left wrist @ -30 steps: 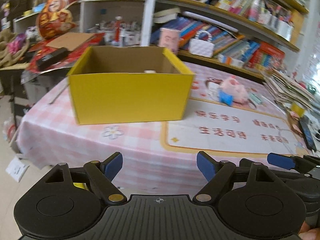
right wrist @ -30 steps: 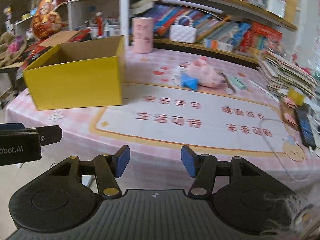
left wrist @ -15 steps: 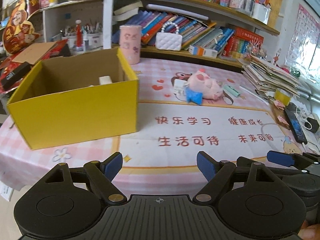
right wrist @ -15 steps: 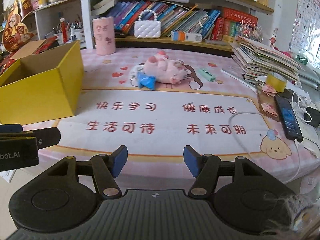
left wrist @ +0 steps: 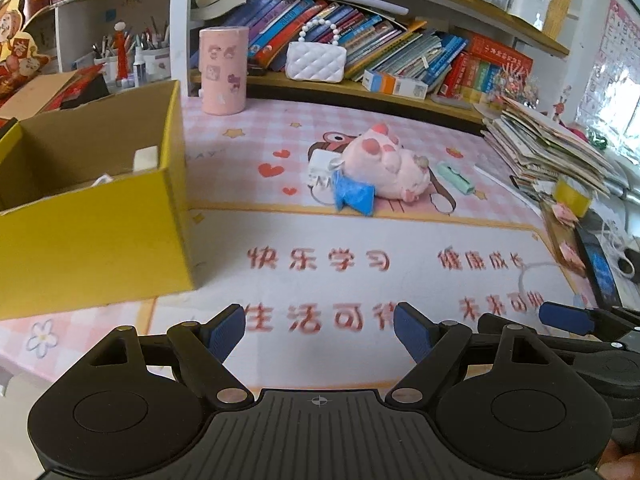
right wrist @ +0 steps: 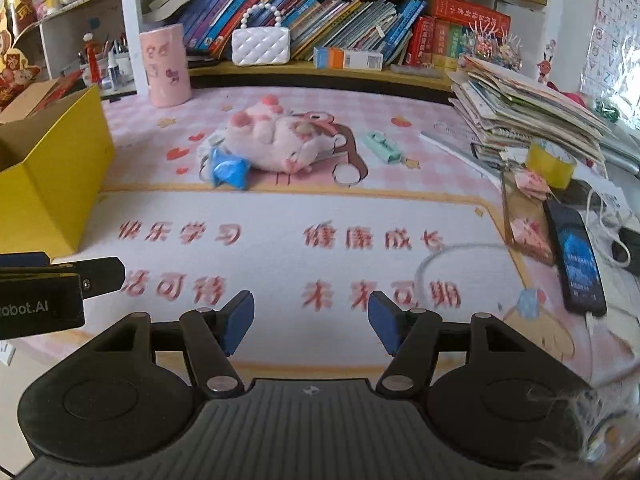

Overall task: Organize objects
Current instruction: 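Withdraw both tools from the box toward the pink plush pig, then grasp the blue wrapped packet with left tool while right tool grasps the mint-green stapler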

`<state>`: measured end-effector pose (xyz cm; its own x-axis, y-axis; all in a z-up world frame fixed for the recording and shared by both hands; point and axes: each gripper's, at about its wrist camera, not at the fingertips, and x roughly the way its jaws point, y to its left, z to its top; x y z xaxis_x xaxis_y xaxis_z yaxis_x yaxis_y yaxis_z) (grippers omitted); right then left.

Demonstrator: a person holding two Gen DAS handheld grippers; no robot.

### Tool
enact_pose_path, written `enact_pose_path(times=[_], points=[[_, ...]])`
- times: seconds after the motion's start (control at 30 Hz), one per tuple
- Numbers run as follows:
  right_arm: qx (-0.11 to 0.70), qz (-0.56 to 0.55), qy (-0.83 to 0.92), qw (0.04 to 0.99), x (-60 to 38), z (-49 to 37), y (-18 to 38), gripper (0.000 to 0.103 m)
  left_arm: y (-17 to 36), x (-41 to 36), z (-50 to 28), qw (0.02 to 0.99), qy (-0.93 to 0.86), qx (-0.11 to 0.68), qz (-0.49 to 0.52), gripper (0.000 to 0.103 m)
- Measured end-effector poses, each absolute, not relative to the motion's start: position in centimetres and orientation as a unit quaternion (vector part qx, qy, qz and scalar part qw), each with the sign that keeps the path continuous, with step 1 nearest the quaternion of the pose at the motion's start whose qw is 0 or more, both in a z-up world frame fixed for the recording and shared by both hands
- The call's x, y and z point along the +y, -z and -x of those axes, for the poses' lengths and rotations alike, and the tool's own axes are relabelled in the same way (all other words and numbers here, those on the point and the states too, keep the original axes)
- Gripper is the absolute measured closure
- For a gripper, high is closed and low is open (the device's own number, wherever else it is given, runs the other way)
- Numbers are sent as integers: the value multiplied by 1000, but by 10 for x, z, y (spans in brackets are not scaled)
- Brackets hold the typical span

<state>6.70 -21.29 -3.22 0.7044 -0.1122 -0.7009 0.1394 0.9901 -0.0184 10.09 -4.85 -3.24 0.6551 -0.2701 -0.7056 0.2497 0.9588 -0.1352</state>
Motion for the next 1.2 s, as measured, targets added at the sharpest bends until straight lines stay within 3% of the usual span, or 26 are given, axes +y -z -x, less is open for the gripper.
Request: enact_pose_path(times=[0.73, 1.0, 1.1, 1.2], points=[[353, -37, 70, 932, -297, -177, 34, 39, 46, -128, -220, 921, 89, 378, -2, 21], [354, -41, 76, 931, -317, -205, 38, 38, 72, -149, -260, 910, 74, 408, -14, 23], [350, -40, 78, 933, -324, -217, 40, 36, 80, -155, -270, 907, 72, 413, -19, 33], [347, -39, 81, 934, -332, -233, 44, 36, 86, -155, -274, 904, 78, 420, -15, 61]])
